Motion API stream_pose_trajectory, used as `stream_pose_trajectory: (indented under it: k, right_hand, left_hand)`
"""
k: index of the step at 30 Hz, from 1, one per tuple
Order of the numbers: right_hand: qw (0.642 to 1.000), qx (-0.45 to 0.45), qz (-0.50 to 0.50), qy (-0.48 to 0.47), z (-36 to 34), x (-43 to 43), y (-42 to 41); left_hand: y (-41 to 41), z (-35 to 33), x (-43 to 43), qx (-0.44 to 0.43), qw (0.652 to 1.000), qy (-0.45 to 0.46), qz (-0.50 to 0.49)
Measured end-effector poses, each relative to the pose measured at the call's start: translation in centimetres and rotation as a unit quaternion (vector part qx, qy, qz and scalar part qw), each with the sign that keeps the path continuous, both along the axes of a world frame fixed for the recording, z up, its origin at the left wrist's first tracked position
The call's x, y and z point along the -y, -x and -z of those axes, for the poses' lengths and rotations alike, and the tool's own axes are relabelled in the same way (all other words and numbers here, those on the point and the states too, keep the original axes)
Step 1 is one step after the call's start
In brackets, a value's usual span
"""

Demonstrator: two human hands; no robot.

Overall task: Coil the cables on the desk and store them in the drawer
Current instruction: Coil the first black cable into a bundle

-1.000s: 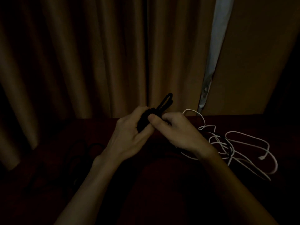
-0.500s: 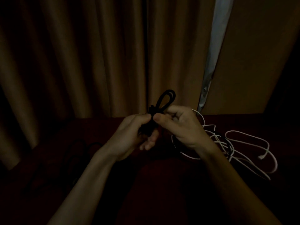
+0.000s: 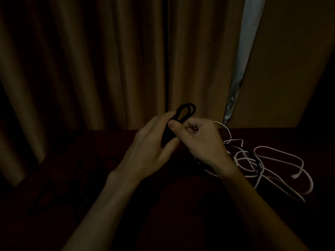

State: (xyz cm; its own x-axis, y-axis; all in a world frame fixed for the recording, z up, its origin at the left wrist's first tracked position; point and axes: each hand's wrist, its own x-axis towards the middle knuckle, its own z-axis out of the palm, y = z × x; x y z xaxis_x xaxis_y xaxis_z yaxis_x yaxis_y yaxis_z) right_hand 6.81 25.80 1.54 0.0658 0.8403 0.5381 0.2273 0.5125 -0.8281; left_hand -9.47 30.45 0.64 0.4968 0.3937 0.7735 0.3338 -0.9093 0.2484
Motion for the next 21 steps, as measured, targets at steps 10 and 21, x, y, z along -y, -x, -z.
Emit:
stream_pose_trajectory:
  k: [10, 21]
  right_hand:
    - [0.996, 0.006, -0.078, 0.049, -0.6, 0.2, -2.6]
    - [0.983, -0.074, -0.167, 0.017, -0.1, -0.2, -2.2]
  left_hand:
    - [0.3, -1.2, 0.9, 0.156, 0.939, 0.279, 0.126]
    - [-0.8, -1.4, 1.7, 0.194, 0.811, 0.471, 0.287]
